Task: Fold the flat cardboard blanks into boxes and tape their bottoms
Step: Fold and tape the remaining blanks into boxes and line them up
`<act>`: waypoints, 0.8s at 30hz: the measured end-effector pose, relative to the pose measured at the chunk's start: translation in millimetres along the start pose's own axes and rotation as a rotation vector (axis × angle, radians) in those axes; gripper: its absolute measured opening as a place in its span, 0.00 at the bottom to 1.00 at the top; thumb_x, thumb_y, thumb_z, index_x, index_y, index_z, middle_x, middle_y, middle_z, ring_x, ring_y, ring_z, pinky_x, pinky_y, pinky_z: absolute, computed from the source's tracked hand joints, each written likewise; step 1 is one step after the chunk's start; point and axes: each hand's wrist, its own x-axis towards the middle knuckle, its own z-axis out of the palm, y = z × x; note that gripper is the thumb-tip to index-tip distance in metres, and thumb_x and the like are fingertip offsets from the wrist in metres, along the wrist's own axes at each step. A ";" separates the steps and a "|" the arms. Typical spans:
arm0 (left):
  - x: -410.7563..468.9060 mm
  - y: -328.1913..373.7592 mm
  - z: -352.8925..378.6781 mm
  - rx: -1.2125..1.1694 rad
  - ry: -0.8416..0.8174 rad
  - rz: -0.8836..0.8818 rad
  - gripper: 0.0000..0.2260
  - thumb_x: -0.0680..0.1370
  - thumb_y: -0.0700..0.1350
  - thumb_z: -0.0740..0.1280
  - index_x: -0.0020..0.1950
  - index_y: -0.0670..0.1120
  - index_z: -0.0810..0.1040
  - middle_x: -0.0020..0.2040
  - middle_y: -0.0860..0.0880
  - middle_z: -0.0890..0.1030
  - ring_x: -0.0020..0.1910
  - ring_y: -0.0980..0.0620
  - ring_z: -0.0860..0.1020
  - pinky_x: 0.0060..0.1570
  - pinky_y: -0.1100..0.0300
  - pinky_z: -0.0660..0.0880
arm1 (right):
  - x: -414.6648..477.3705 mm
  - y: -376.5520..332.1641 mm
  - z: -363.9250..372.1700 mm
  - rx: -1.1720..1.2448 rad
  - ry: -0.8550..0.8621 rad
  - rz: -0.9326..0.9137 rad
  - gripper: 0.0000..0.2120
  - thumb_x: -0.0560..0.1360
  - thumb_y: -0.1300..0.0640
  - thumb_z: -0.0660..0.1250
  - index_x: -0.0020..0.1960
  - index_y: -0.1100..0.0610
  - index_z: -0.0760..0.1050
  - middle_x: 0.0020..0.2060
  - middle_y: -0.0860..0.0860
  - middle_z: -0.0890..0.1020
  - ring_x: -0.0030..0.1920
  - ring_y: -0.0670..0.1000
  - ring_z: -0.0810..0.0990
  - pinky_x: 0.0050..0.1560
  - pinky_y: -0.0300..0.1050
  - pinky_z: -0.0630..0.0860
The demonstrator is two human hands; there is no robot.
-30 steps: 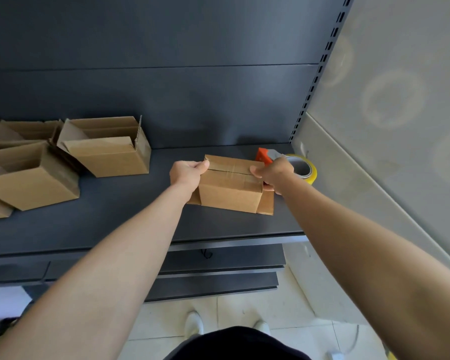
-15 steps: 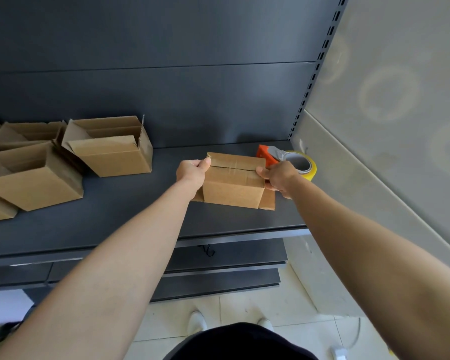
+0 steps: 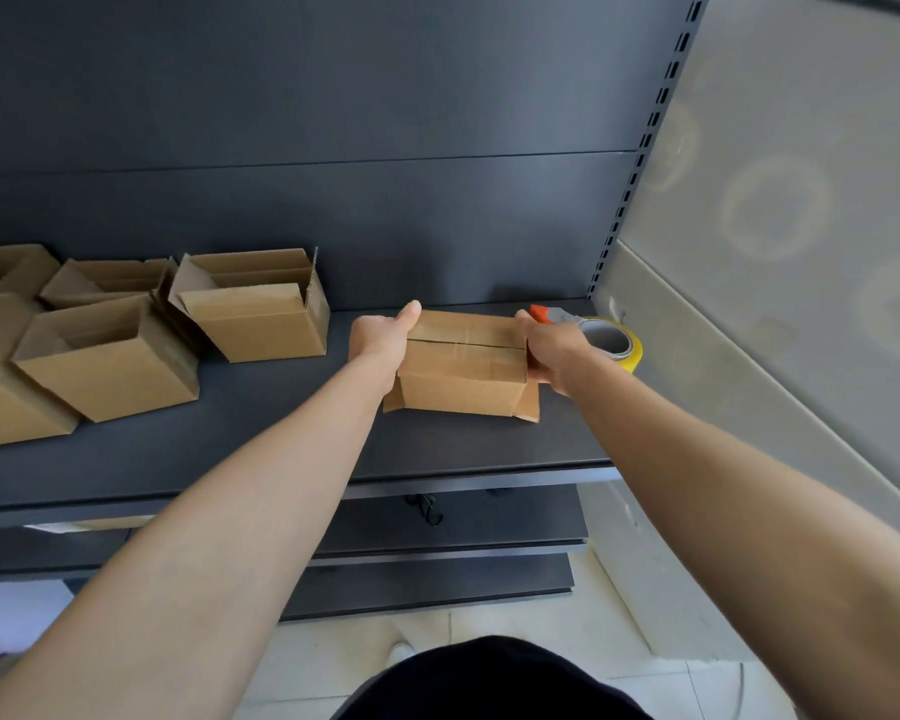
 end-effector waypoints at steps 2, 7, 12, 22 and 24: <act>-0.6 2.4 -4.1 0.008 0.012 0.018 0.13 0.76 0.54 0.67 0.45 0.43 0.76 0.39 0.51 0.75 0.42 0.50 0.74 0.44 0.57 0.71 | -3.6 -5.2 3.5 0.015 0.007 -0.008 0.21 0.74 0.41 0.66 0.53 0.58 0.70 0.51 0.55 0.80 0.50 0.57 0.82 0.52 0.56 0.81; -0.9 2.1 -13.9 -0.062 -0.030 0.071 0.08 0.79 0.45 0.66 0.56 0.45 0.80 0.52 0.51 0.78 0.53 0.51 0.74 0.57 0.57 0.71 | -10.4 -8.6 11.2 0.058 -0.009 -0.047 0.17 0.75 0.47 0.68 0.53 0.58 0.70 0.48 0.53 0.80 0.50 0.57 0.82 0.52 0.56 0.81; 3.2 -12.1 -20.0 -0.184 -0.103 0.030 0.04 0.77 0.45 0.68 0.47 0.45 0.77 0.51 0.48 0.81 0.53 0.49 0.78 0.55 0.52 0.76 | -8.0 3.1 11.8 0.044 -0.061 -0.037 0.09 0.74 0.67 0.68 0.53 0.61 0.75 0.54 0.57 0.81 0.56 0.58 0.80 0.59 0.56 0.77; 7.0 -45.7 -25.2 0.171 -0.218 0.140 0.24 0.73 0.29 0.68 0.67 0.45 0.71 0.49 0.49 0.74 0.55 0.47 0.75 0.56 0.51 0.77 | -12.0 11.8 6.1 0.119 -0.169 0.051 0.16 0.77 0.50 0.65 0.60 0.58 0.70 0.56 0.52 0.78 0.52 0.55 0.79 0.50 0.51 0.75; 6.9 -43.5 -26.9 0.239 -0.228 0.191 0.20 0.73 0.29 0.68 0.60 0.44 0.72 0.52 0.48 0.74 0.53 0.49 0.75 0.46 0.59 0.77 | -8.3 8.6 4.0 0.025 -0.152 0.078 0.32 0.72 0.35 0.65 0.65 0.57 0.70 0.59 0.53 0.79 0.55 0.57 0.79 0.53 0.53 0.74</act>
